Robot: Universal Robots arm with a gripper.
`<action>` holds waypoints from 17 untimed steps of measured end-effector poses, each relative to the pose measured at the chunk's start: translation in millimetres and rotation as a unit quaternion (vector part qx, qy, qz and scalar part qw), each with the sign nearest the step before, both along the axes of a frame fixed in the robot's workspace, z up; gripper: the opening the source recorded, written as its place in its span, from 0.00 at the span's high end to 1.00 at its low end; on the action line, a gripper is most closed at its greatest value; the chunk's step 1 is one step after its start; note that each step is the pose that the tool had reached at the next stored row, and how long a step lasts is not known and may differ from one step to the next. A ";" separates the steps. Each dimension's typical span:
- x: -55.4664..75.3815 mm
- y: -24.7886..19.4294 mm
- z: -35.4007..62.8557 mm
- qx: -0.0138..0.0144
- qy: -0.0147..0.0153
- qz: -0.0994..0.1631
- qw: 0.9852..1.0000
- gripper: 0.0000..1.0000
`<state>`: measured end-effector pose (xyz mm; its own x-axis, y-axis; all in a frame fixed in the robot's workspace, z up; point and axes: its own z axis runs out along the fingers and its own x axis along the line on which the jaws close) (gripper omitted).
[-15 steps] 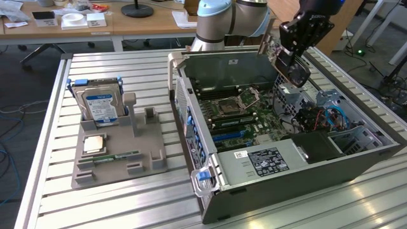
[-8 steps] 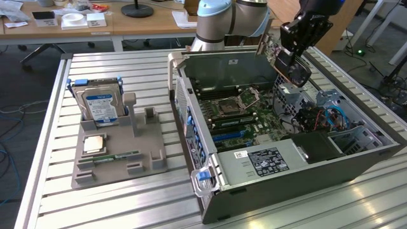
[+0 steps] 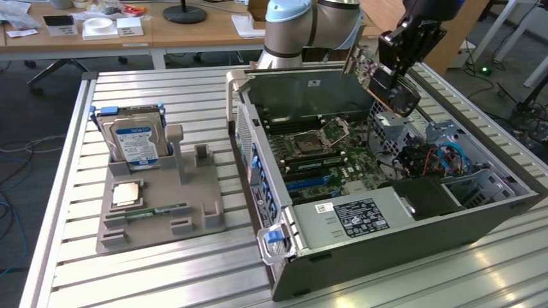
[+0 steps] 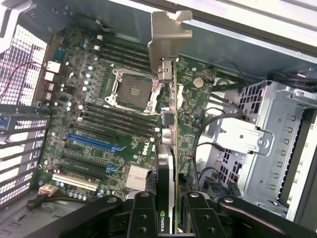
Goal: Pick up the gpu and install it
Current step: 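Insert the gpu into the slot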
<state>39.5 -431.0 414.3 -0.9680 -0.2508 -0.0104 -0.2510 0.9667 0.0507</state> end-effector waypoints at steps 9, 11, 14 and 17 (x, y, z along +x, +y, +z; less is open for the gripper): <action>0.0 0.0 0.0 0.000 0.000 0.046 0.999 0.73; 0.0 0.0 0.0 0.000 0.000 0.057 0.998 0.73; 0.0 0.1 0.0 0.000 0.000 0.074 0.997 0.73; 0.0 0.1 0.0 0.000 0.000 0.093 0.996 0.73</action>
<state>39.5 -430.9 414.3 -0.9050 -0.4253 -0.0105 -0.4253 0.9036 0.0508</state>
